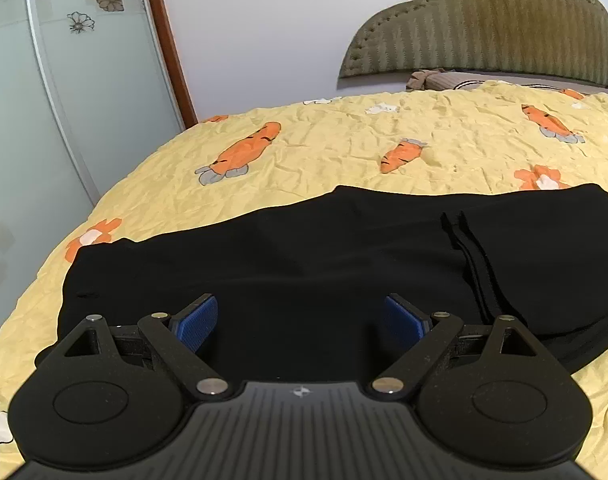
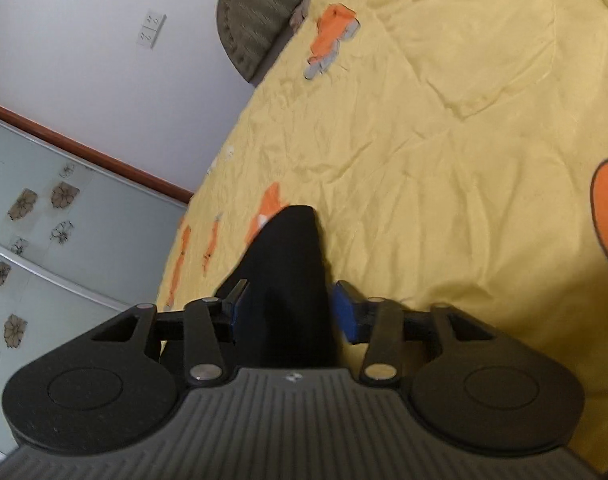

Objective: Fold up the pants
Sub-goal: 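Grasp a corner of the folded pants with the right gripper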

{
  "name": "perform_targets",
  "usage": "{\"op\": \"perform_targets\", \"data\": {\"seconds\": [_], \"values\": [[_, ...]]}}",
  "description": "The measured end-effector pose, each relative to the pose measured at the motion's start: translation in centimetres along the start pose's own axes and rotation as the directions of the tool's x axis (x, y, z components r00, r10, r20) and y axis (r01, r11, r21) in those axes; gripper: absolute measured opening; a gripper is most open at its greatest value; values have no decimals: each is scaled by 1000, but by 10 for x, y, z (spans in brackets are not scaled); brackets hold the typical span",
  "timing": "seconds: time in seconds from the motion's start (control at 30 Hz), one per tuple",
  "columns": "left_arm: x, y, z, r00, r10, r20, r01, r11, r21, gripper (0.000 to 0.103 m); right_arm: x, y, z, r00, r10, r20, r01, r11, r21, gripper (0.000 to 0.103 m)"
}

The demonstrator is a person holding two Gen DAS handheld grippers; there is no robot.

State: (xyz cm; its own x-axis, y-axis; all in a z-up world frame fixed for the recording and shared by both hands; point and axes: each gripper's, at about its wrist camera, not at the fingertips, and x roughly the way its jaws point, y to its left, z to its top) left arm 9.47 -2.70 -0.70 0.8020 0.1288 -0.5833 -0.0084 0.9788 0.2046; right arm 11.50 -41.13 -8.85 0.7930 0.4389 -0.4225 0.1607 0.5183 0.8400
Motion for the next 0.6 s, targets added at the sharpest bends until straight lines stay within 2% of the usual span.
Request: {"op": "perform_targets", "data": {"seconds": [0.1,0.2,0.3,0.47,0.53,0.6], "values": [[1,1,1,1000,1,-3,-1,1000,-7,91,-3,1,-3,997,55,-55,-56,998,-20,39],[3,-1,3,1000,-23,-19,23,1000,-16,91,0,-1,-3,996,69,-61,-69,998,0,37],[3,-5,13,995,-98,-28,97,995,-37,91,6,-1,0,998,22,-60,-22,1000,11,16],[19,-27,37,974,-226,-14,226,974,15,91,-2,12,-7,1000,23,-8,-23,1000,16,14],[34,-40,42,975,-218,-39,220,974,57,91,-10,20,-9,1000,25,9,-25,1000,13,14],[55,-59,42,981,-165,-105,179,972,151,91,-13,30,-8,1000,23,20,-23,1000,1,14]]}}
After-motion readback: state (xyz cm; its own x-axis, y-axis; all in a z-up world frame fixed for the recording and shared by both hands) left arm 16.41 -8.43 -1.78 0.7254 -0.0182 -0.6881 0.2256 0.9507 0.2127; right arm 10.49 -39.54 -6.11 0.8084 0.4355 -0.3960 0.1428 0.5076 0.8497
